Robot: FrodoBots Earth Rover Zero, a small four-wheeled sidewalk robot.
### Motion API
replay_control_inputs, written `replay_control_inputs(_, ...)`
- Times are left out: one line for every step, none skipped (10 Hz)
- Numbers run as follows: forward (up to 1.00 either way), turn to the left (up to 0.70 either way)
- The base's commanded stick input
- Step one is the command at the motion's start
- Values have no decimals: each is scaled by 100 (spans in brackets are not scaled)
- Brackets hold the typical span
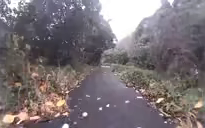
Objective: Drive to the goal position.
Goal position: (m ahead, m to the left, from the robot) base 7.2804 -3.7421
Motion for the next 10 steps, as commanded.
replay_control_inputs(96,0)
replay_control_inputs(96,0)
replay_control_inputs(96,0)
replay_control_inputs(95,0)
replay_control_inputs(95,-29)
replay_control_inputs(95,-22)
replay_control_inputs(96,-16)
replay_control_inputs(96,0)
replay_control_inputs(96,0)
replay_control_inputs(96,0)
